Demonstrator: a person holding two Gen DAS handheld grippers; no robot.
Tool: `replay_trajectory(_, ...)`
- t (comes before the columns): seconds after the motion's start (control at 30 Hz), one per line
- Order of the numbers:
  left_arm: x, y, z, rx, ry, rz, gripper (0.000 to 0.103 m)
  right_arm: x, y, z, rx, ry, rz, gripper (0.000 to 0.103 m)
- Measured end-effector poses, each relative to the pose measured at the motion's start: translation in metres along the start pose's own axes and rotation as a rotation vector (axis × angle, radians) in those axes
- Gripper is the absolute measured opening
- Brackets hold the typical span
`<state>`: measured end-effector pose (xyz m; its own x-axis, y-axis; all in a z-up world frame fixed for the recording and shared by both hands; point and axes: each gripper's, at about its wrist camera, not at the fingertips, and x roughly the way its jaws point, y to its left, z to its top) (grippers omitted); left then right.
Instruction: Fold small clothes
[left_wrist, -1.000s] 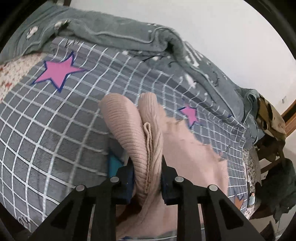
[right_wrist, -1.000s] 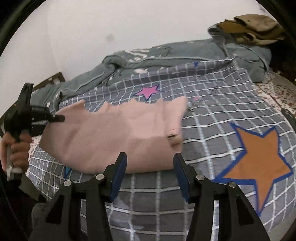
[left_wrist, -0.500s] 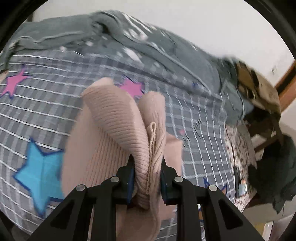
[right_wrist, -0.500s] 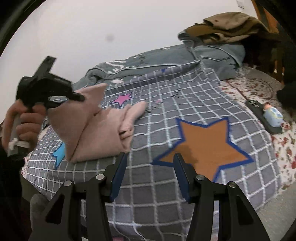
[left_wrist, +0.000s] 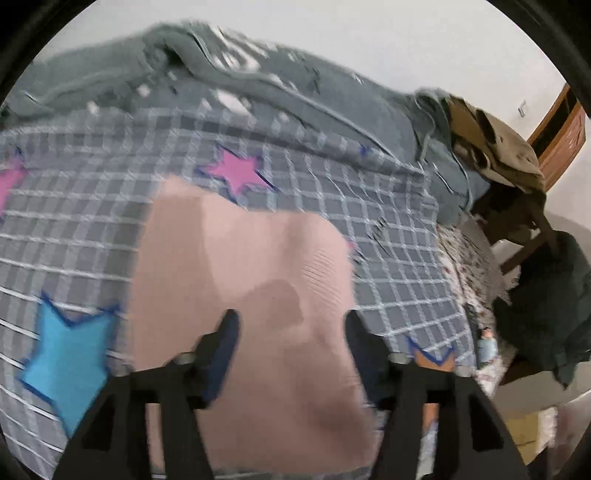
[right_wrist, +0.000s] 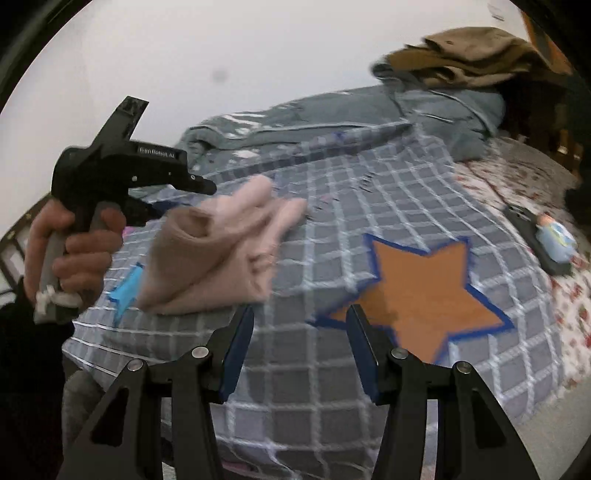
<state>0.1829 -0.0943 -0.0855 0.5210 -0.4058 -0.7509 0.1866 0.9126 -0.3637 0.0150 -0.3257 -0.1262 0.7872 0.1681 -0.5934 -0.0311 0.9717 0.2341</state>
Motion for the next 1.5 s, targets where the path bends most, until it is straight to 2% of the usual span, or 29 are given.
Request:
replay_trajectory(0.1,-0.018,0.029,-0.002,0.002,-0.055,0.070,0.061,0.012,0.019,0.017,-0.033,-0.024,0.075,0.059)
replay_trajectory(0.2,-0.026,0.058,-0.005,-0.020,-0.063,0.112,0.061,0.028,0.039,0.037,-0.040,-0.063,0.166,0.068)
replay_trajectory(0.3,-0.035,0.088,-0.012,-0.062,-0.065,0.136,0.061,0.061,0.063,0.056,-0.017,-0.036,0.243,0.068)
replay_trajectory(0.37,-0.041,0.103,-0.018,-0.083,-0.068,0.135,0.061,0.082,0.072,0.062,0.000,-0.005,0.254,0.049)
replay_trajectory(0.4,-0.042,0.107,-0.020,-0.085,-0.070,0.136,0.061,0.092,0.075,0.063,0.004,0.012,0.251,0.025)
replay_trajectory(0.43,-0.045,0.112,-0.023,-0.087,-0.072,0.137,0.061,0.105,0.077,0.064,-0.003,0.034,0.234,0.008)
replay_trajectory(0.5,-0.047,0.116,-0.026,-0.086,-0.073,0.140,0.061,0.115,0.073,0.062,-0.009,0.037,0.212,0.007)
replay_trajectory(0.57,-0.048,0.118,-0.033,-0.072,-0.079,0.120,0.061,0.096,0.054,0.057,0.038,-0.051,0.205,0.006)
replay_trajectory(0.63,-0.043,0.114,-0.038,-0.053,-0.078,0.090,0.061,0.082,0.036,0.048,0.091,-0.078,0.198,0.006)
replay_trajectory(0.67,-0.040,0.111,-0.039,-0.043,-0.073,0.078,0.061,0.082,0.029,0.040,0.102,-0.059,0.177,0.006)
replay_trajectory(0.73,-0.029,0.101,-0.043,-0.022,-0.060,0.038,0.061,0.097,0.029,0.021,0.057,0.033,0.119,0.005)
replay_trajectory(0.8,-0.019,0.094,-0.047,-0.009,-0.040,0.012,0.061,0.105,0.033,0.005,0.024,0.076,0.090,0.005)
replay_trajectory(0.9,-0.002,0.084,-0.053,0.017,-0.007,0.012,0.062,0.094,0.037,0.009,0.020,0.047,0.089,0.008)
replay_trajectory(0.97,0.005,0.082,-0.055,0.030,-0.007,0.026,0.063,0.090,0.037,0.020,0.023,0.038,0.107,0.014)
replay_trajectory(1.0,0.006,0.082,-0.055,0.033,-0.008,0.013,0.063,0.087,0.038,0.029,0.018,0.028,0.127,0.024)
replay_trajectory(1.03,0.007,0.083,-0.055,0.031,-0.004,-0.006,0.063,0.086,0.039,0.036,0.012,0.021,0.132,0.041)
replay_trajectory(1.1,0.009,0.087,-0.054,0.019,0.010,-0.046,0.063,0.087,0.039,0.050,0.001,-0.011,0.129,0.053)
replay_trajectory(1.17,0.011,0.090,-0.052,0.017,0.022,-0.071,0.063,0.093,0.039,0.064,0.005,-0.028,0.125,0.053)
replay_trajectory(1.27,0.009,0.089,-0.051,0.049,0.022,-0.076,0.063,0.120,0.038,0.082,0.045,0.026,0.097,0.053)
replay_trajectory(1.3,0.008,0.088,-0.050,0.063,0.019,-0.075,0.063,0.134,0.036,0.086,0.064,0.067,0.080,0.048)
replay_trajectory(1.33,0.007,0.088,-0.050,0.074,0.017,-0.079,0.063,0.150,0.033,0.087,0.091,0.121,0.058,0.030)
replay_trajectory(1.37,0.006,0.088,-0.049,0.081,0.015,-0.080,0.063,0.164,0.032,0.086,0.113,0.172,0.065,0.027)
replay_trajectory(1.4,0.005,0.087,-0.048,0.088,0.013,-0.080,0.063,0.164,0.032,0.086,0.119,0.172,0.066,0.018)
replay_trajectory(1.5,0.000,0.085,-0.045,0.116,-0.003,-0.092,0.063,0.125,0.028,0.090,0.071,-0.025,0.114,0.016)
